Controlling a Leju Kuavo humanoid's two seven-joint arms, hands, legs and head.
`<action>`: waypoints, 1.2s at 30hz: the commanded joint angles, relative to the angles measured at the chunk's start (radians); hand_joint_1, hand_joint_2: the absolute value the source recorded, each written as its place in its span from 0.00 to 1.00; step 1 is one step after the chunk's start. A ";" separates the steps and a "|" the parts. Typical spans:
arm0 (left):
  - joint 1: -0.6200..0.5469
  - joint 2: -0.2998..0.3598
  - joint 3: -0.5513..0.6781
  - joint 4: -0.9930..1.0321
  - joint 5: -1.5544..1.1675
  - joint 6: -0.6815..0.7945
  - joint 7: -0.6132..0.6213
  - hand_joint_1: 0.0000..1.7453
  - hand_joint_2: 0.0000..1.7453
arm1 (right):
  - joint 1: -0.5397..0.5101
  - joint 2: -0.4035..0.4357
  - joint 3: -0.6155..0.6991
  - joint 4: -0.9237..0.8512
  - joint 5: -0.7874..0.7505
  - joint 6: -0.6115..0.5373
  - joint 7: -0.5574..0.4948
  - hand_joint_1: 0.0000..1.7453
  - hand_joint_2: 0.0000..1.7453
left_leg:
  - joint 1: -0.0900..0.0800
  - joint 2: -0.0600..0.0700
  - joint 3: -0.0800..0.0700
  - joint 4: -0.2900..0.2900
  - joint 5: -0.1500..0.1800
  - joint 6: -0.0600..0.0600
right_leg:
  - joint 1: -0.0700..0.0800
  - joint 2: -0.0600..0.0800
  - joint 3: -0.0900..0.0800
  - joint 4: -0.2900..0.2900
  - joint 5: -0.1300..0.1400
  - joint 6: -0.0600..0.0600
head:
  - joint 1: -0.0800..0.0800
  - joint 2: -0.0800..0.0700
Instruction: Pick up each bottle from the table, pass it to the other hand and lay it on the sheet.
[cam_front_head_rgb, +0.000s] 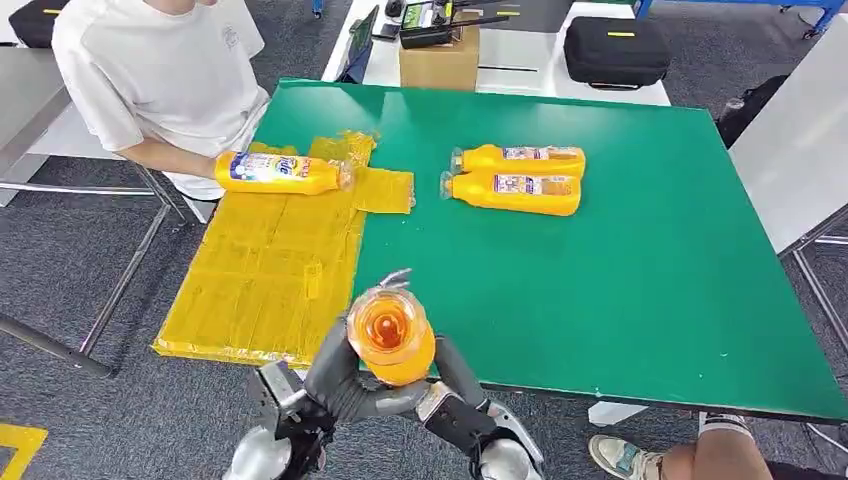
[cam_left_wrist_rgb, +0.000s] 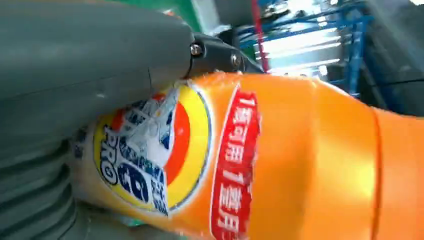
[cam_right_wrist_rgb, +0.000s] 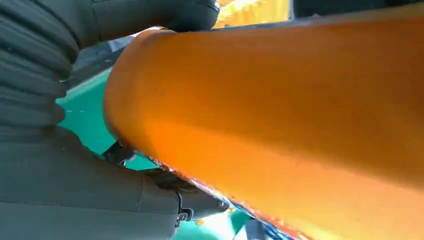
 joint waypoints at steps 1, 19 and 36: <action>-0.015 0.045 -0.060 0.116 -0.020 -0.009 0.028 0.18 1.00 | -0.023 -0.015 0.039 -0.026 0.012 0.007 -0.001 1.00 1.00 | 0.001 0.003 0.007 -0.001 -0.003 -0.002 | 0.001 0.002 0.006 -0.001 -0.002 -0.003 | 0.000 0.000; -0.034 0.024 -0.008 0.201 0.389 -0.232 0.117 1.00 1.00 | -0.013 -0.008 0.020 -0.001 -0.023 0.004 -0.052 0.36 1.00 | 0.001 0.003 0.006 -0.001 -0.002 -0.002 | 0.001 0.002 0.004 0.000 -0.001 -0.002 | 0.000 0.000; -0.287 0.193 0.130 0.228 -0.024 0.086 0.185 1.00 1.00 | 0.032 0.019 -0.093 -0.198 0.119 -0.590 -0.140 0.00 0.00 | 0.000 0.003 0.002 -0.001 0.000 -0.001 | 0.000 0.003 0.001 0.001 0.001 -0.002 | 0.000 0.000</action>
